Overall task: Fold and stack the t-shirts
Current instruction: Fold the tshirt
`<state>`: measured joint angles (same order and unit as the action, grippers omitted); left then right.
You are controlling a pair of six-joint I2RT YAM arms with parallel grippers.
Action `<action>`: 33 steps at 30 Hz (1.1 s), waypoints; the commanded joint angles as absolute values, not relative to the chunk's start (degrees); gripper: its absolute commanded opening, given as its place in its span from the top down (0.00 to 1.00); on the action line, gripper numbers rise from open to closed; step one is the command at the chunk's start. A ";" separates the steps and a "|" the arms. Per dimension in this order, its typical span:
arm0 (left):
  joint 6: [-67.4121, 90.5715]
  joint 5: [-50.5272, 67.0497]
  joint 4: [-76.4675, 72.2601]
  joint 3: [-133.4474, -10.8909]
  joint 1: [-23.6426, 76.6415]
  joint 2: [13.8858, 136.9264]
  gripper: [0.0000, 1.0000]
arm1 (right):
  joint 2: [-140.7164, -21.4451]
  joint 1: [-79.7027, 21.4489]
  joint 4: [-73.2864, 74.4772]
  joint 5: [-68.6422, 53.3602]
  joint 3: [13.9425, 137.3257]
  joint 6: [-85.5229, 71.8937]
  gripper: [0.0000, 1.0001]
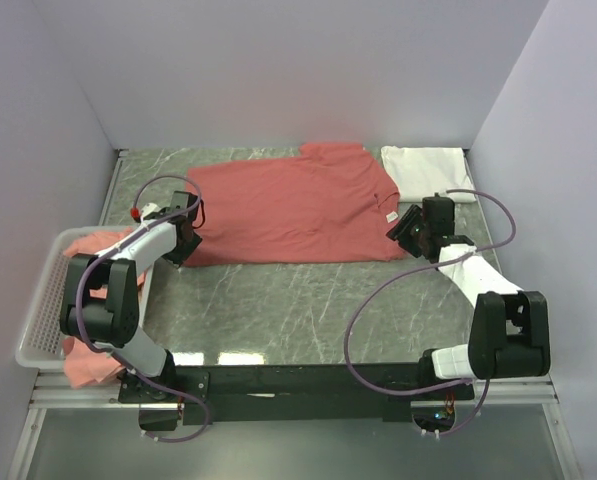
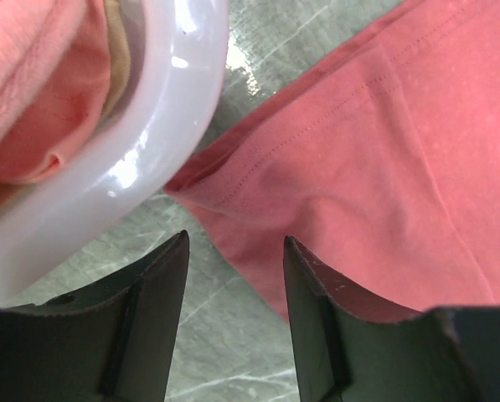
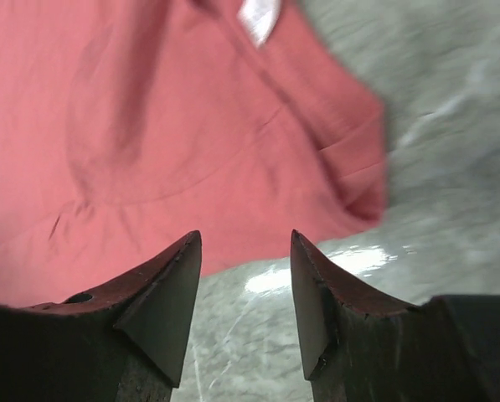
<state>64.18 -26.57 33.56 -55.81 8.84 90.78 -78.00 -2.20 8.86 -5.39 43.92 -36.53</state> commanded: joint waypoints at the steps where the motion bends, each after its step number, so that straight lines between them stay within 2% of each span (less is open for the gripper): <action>1: 65.04 -28.48 31.99 -56.16 9.05 90.97 0.46 | -76.99 -0.26 9.84 -2.55 43.59 -36.04 0.46; 10: 64.60 -27.07 32.34 -57.92 9.05 92.37 0.45 | -82.44 2.46 8.97 -2.20 44.65 -35.16 0.52; 21: 64.69 -26.02 31.82 -57.31 9.05 92.37 0.45 | -88.06 2.46 7.30 -2.37 45.53 -34.37 0.53; 27: 65.13 -26.10 32.61 -57.92 9.05 93.43 0.45 | -89.47 2.46 8.00 -2.81 46.76 -33.66 0.71; 31: 65.30 -26.28 33.05 -58.18 9.05 93.87 0.45 | -89.74 2.46 9.84 -1.41 47.72 -32.44 0.90; 33: 65.13 -26.72 33.57 -58.36 8.97 94.39 0.45 | -89.39 2.46 12.03 1.04 48.86 -31.47 0.91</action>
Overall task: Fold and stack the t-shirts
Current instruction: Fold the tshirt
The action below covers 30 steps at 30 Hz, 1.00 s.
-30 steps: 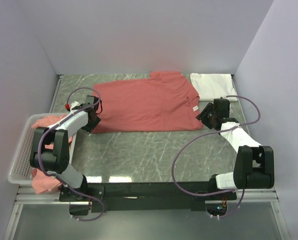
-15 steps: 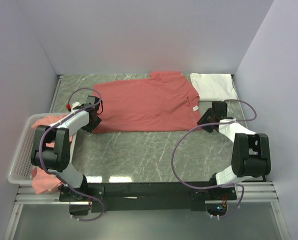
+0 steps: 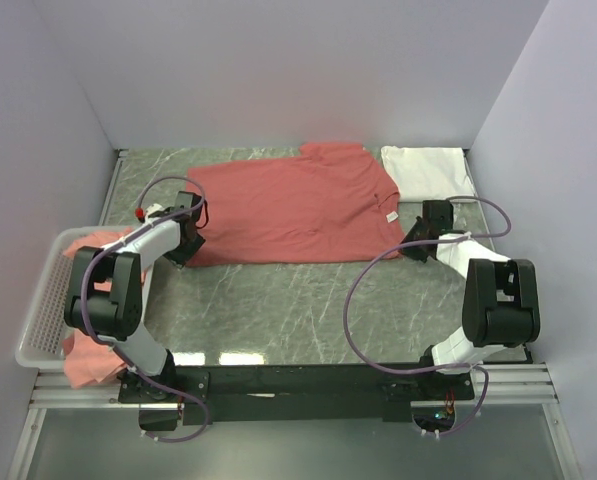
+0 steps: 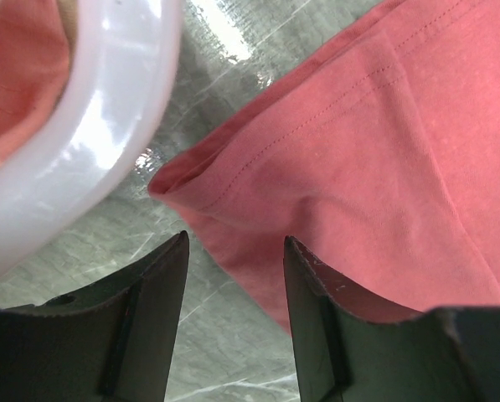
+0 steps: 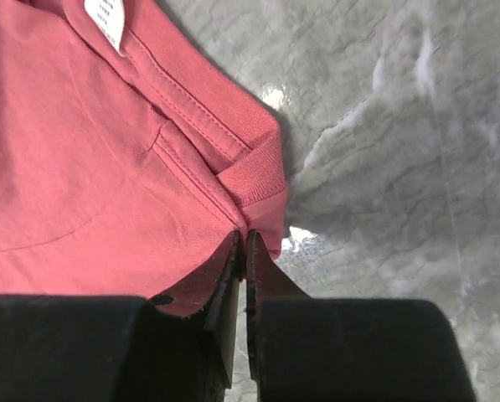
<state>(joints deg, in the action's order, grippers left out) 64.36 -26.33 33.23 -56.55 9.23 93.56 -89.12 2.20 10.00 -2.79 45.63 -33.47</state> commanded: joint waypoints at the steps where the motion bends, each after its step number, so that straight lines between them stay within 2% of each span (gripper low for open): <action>1: 65.21 -26.89 33.92 -58.71 8.96 94.74 0.45 | -89.21 2.55 12.91 1.84 49.48 -30.94 0.92; 3: 65.04 -27.16 34.45 -58.97 8.96 95.36 0.45 | -89.12 2.46 14.84 4.21 51.41 -29.45 0.90; 6: 64.69 -26.98 34.10 -58.89 8.96 95.54 0.45 | -88.51 2.55 17.92 8.16 52.12 -28.04 0.80; 9: 64.08 -26.02 33.93 -59.15 8.96 95.10 0.44 | -87.89 2.72 18.28 9.93 51.42 -27.77 0.59; 13: 63.81 -25.58 34.36 -58.54 8.96 92.47 0.42 | -85.36 2.81 17.32 5.37 50.10 -29.18 0.44; 20: 66.70 -25.05 33.84 -54.67 9.05 88.33 0.40 | -76.21 2.81 9.07 -4.29 39.22 -37.24 0.40; 26: 68.64 -24.44 32.17 -52.38 9.14 88.15 0.41 | -76.64 2.64 0.36 -10.63 34.54 -43.50 0.40; 28: 68.64 -23.82 30.68 -52.38 9.14 87.72 0.45 | -76.82 2.72 -1.74 -11.16 34.28 -44.56 0.43; 30: 68.56 -22.68 29.10 -52.47 9.14 86.84 0.48 | -76.90 2.72 -2.28 -12.47 34.80 -45.44 0.52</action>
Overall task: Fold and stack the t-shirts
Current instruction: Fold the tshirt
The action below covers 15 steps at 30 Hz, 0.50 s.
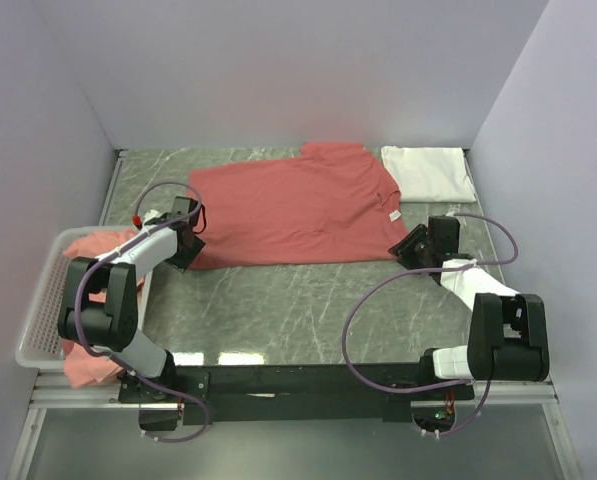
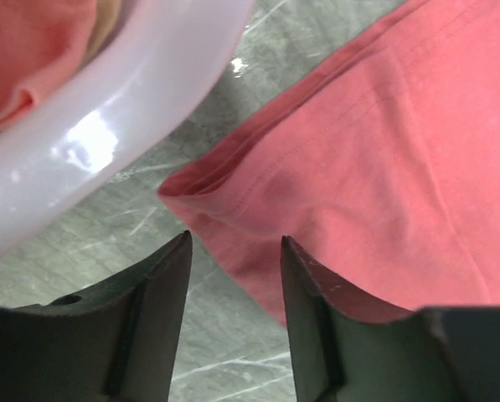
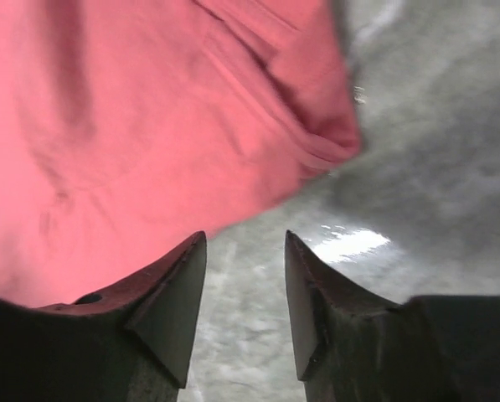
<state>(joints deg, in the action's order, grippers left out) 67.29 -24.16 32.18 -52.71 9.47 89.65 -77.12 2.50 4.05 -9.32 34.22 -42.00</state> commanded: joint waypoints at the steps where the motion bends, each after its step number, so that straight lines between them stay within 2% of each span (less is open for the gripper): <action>1: 68.55 -22.33 29.00 -52.91 9.14 86.66 0.49 | -76.99 2.72 -2.46 -13.00 35.15 -45.87 0.54; 7: 67.94 -21.36 29.00 -56.42 9.14 87.54 0.57 | -77.69 2.72 -1.23 -13.19 38.40 -46.76 0.63; 15: 67.94 -22.67 27.07 -56.26 8.26 92.72 0.63 | -82.08 5.00 -0.35 -11.34 40.95 -45.09 0.65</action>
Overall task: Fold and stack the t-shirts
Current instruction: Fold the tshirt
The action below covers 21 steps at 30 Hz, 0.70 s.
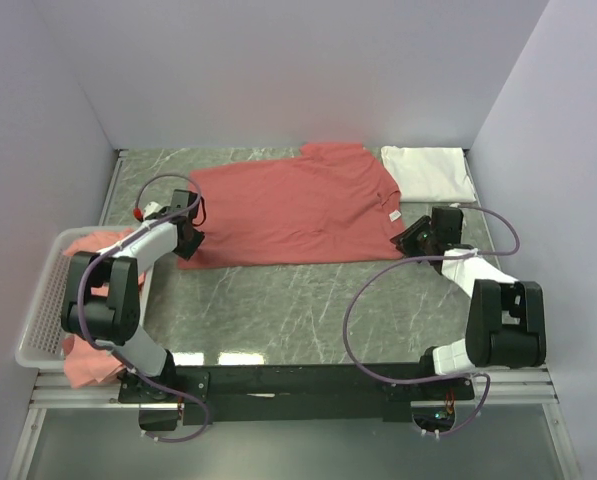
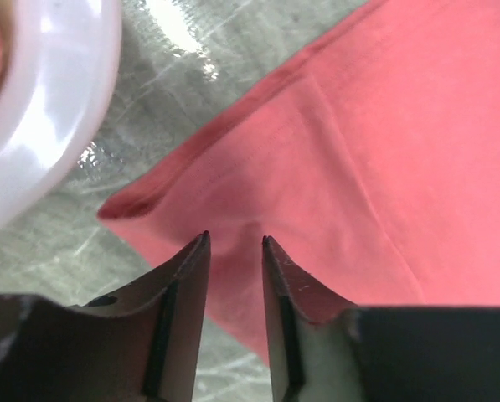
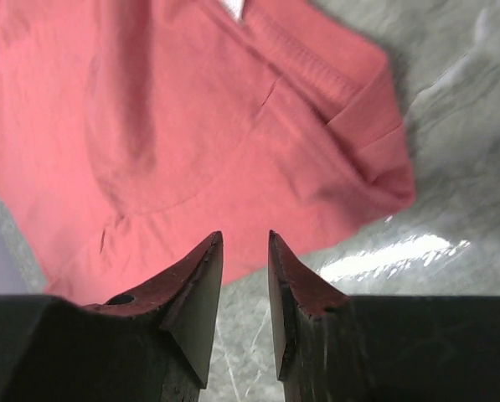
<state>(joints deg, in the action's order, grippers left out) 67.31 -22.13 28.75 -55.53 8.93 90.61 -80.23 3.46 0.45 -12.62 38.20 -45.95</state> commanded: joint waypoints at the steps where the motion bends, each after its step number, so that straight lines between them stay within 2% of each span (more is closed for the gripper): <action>1: 67.94 -22.50 26.46 -55.73 7.91 93.25 0.64 | -83.92 5.36 -0.44 -11.25 41.39 -44.83 0.65; 8: 68.73 -23.46 26.62 -51.77 6.06 95.19 0.65 | -89.47 9.22 1.84 -11.08 42.01 -41.58 0.67; 17: 67.86 -25.13 27.77 -51.06 5.62 94.66 0.66 | -87.81 13.36 4.57 -8.44 41.84 -38.32 0.66; 21: 65.75 -23.73 27.42 -53.08 5.71 94.04 0.61 | -86.40 13.36 6.15 -7.47 43.24 -37.53 0.66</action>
<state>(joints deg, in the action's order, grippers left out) 66.15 -23.97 23.00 -53.39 7.60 94.11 -88.55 12.64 3.38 -10.98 40.66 -39.90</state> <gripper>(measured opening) 0.370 0.338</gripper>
